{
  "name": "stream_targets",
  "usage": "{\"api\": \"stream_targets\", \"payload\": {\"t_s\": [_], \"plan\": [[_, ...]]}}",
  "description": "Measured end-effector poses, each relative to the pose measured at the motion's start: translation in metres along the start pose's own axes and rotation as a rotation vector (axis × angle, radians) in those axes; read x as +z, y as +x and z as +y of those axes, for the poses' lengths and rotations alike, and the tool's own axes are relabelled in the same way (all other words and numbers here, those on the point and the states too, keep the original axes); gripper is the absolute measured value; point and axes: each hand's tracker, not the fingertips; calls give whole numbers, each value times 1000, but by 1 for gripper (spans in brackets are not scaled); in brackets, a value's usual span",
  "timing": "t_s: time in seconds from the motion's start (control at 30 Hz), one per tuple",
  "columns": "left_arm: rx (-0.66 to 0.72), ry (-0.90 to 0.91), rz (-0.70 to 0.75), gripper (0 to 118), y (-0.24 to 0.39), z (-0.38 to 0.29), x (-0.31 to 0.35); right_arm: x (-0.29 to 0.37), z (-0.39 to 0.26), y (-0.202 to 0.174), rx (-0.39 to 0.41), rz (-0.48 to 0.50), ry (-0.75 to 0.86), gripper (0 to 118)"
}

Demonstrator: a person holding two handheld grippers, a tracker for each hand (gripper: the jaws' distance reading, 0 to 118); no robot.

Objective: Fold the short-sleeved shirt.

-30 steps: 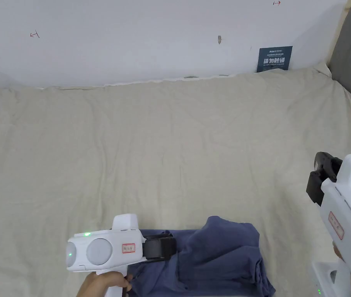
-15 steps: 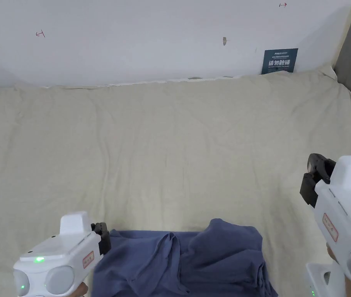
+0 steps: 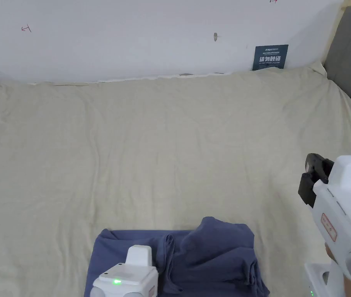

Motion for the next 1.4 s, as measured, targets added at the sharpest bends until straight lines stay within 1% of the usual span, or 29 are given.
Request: {"api": "stream_targets", "payload": {"t_s": [0.07, 0.1, 0.23, 0.3, 0.37, 0.43, 0.6, 0.67, 0.7, 0.73, 0.77, 0.8, 0.83, 0.87, 0.9, 0.93, 1.07, 1.1, 1.13, 1.17, 1.2, 1.23, 1.27, 1.37, 1.4], "plan": [[14, 6, -19, 0, 10, 7, -5, 1, 0, 2, -2, -5, -2, 2], [30, -7, -51, 0, 15, 8, -9, 1, 0, 3, -4, -8, -2, 2], [1, -15, -24, 0, 18, 8, -14, 3, -1, 5, -5, -13, -3, 2], [67, -21, -67, 0, 7, 16, -6, 4, 0, 6, -4, -14, -3, 2], [161, 19, -146, 0, -11, 24, 10, 4, 0, 6, -3, -14, -1, 2], [224, 63, -200, 0, -32, 35, 26, 4, 1, 7, -3, -12, -1, 2], [387, 90, -318, 0, -101, 52, 58, 3, 3, 3, -4, -4, 4, 2], [445, 97, -330, 2, -131, 53, 61, 2, 2, 1, -4, 2, 4, 2], [453, 82, -320, 4, -145, 52, 61, 1, 2, 0, -5, 6, 2, 2], [464, 73, -303, 10, -156, 49, 62, 1, 2, -1, -4, 9, 1, 2], [461, 55, -292, 24, -168, 48, 60, 0, 2, -2, -3, 11, 0, 2], [462, 35, -283, 42, -177, 45, 58, 0, 2, -3, -1, 13, -1, 2], [466, 15, -275, 64, -187, 41, 55, -1, 2, -4, 1, 14, -2, 2], [470, -15, -273, 90, -191, 38, 52, -2, 2, -5, 2, 16, -3, 2], [483, -45, -274, 104, -197, 33, 48, -2, 2, -6, 3, 18, -6, 2], [494, -70, -291, 112, -203, 29, 42, -3, 2, -8, 4, 19, -7, 2], [512, -106, -307, 113, -213, 16, 22, -5, 2, -12, 13, 19, -15, 2], [513, -116, -316, 111, -215, 12, 16, -6, 1, -13, 16, 19, -19, 2], [509, -124, -331, 105, -216, 11, 9, -7, 1, -14, 20, 21, -22, 2], [506, -119, -345, 91, -215, 8, 7, -7, 1, -15, 24, 23, -25, 2], [497, -118, -359, 80, -214, 6, 5, -6, 1, -17, 28, 23, -29, 2], [488, -102, -367, 72, -211, 5, 4, -7, 1, -18, 32, 23, -34, 2], [475, -93, -366, 68, -204, 8, 6, -7, 1, -19, 34, 23, -38, 2], [441, -100, -361, 68, -198, 9, -2, -9, 0, -19, 33, 22, -48, 2], [432, -102, -357, 66, -199, 11, -4, -10, 0, -19, 32, 21, -49, 2]]}}
